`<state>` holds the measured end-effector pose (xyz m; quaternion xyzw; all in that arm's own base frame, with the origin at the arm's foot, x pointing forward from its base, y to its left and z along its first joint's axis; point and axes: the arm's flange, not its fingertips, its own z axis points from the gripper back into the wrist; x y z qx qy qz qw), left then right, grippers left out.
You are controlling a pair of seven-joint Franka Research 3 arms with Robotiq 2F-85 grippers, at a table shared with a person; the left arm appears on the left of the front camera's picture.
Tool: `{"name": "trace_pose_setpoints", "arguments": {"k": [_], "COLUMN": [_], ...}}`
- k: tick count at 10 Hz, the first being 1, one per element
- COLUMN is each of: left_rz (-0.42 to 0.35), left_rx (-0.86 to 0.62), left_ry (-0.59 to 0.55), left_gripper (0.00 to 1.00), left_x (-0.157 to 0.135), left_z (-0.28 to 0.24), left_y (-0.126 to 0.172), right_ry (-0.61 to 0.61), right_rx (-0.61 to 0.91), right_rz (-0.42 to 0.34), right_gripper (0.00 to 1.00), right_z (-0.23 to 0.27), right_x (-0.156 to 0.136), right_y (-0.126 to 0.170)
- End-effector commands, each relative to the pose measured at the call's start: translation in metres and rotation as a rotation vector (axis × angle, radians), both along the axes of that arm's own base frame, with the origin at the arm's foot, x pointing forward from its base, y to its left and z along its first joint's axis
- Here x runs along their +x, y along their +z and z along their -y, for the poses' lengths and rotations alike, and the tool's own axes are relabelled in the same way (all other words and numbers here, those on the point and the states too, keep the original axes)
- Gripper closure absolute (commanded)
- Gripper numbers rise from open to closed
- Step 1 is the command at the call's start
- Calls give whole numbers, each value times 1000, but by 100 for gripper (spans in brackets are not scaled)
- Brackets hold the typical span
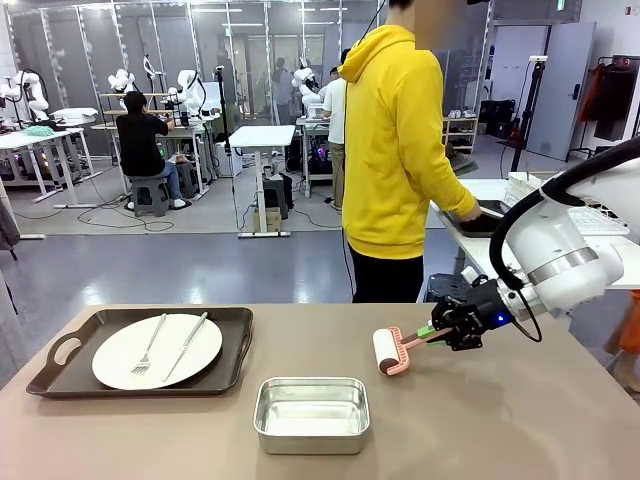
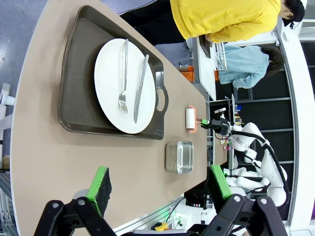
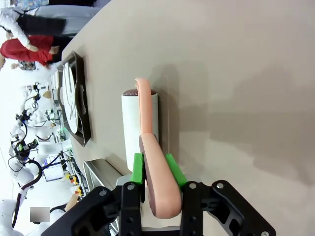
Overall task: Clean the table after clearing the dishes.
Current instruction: When the left (or right) Handle tray is removed, use the left hand (or right hand) to clean the left (or right) side of the table with the Lint Roller.
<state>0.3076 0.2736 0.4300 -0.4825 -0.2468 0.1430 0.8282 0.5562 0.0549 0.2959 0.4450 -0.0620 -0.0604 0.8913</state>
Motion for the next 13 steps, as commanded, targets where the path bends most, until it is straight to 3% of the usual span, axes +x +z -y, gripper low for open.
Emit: {"name": "trace_pose_setpoints", "arguments": {"k": [1, 10, 13], "left_rz": [9, 9, 9], "left_rx": [-8, -8, -8], "left_ry": [-6, -6, -6], "left_gripper": [0, 0, 0], "left_x": [-3, -3, -3], "left_z": [-1, -1, -1], "left_y": [3, 3, 3], "right_ry": [-64, -121, -133], "right_rx": [-79, -145, -209], "right_rz": [-24, -51, -12], "right_gripper": [78, 78, 78], "right_z": [24, 137, 173], "right_x": [-4, -10, -18], "right_y": [-20, -22, -13]}}
